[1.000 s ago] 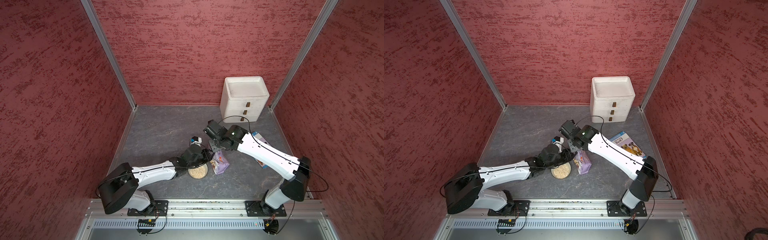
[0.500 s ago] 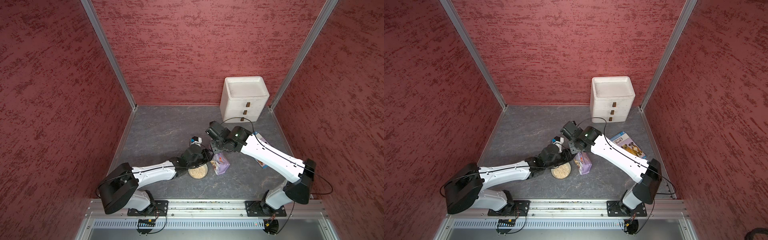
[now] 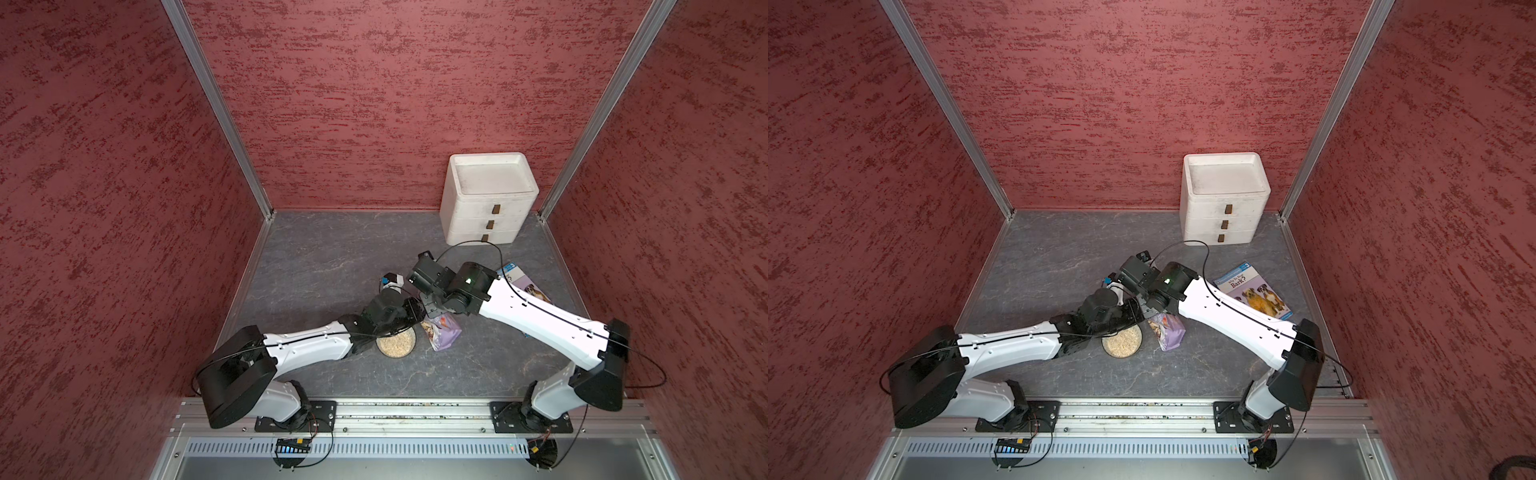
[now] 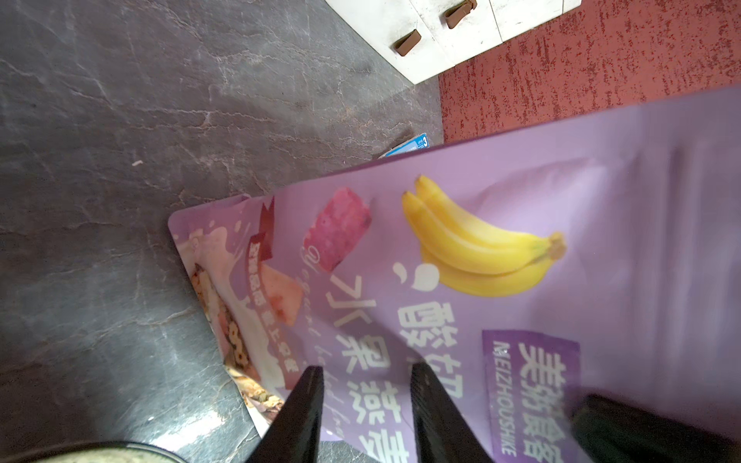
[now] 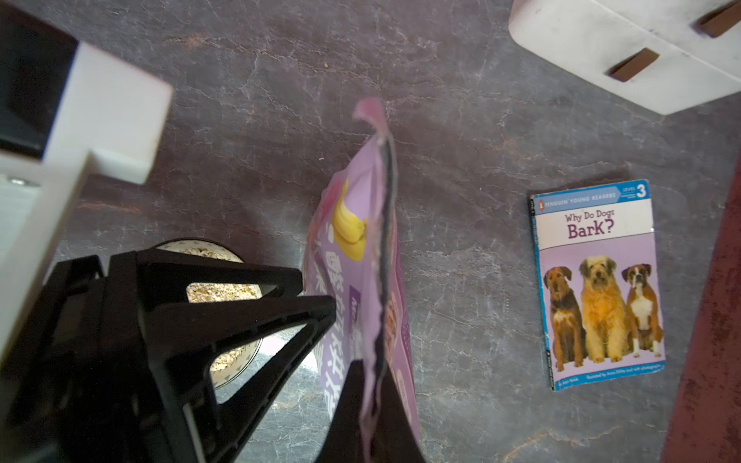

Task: Pour the oats into the breakfast bowl
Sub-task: Close the oats bag at the center of the board.

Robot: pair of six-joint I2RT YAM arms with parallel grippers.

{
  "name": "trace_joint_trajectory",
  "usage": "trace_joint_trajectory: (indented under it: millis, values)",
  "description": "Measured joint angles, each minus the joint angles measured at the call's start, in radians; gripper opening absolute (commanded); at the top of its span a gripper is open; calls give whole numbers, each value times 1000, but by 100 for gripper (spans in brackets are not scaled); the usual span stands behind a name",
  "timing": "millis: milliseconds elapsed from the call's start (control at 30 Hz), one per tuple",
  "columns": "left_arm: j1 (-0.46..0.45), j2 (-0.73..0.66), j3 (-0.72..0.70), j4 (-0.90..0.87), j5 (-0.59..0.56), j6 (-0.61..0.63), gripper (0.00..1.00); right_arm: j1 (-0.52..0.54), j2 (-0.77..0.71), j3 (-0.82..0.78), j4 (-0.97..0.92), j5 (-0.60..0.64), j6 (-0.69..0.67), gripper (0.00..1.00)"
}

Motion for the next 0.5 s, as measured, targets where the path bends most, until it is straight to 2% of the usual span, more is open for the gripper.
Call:
trace_joint_trajectory:
  millis: [33, 67, 133, 233, 367, 500]
  values:
    - [0, 0, 0, 0, 0, 0, 40, 2, 1, 0, -5, 1, 0, 6]
    - [0, 0, 0, 0, 0, 0, 40, 2, 2, 0, -8, 0, 1, 16]
    - [0, 0, 0, 0, 0, 0, 40, 3, 2, 0, -8, -3, 13, 23]
    - [0, 0, 0, 0, 0, 0, 40, 3, -1, -3, -3, -18, 26, 22]
    - [0, 0, 0, 0, 0, 0, 40, 4, -20, -30, 5, -35, 43, 14]
    - [0, 0, 0, 0, 0, 0, 40, 4, -32, -39, 4, -44, 53, 15]
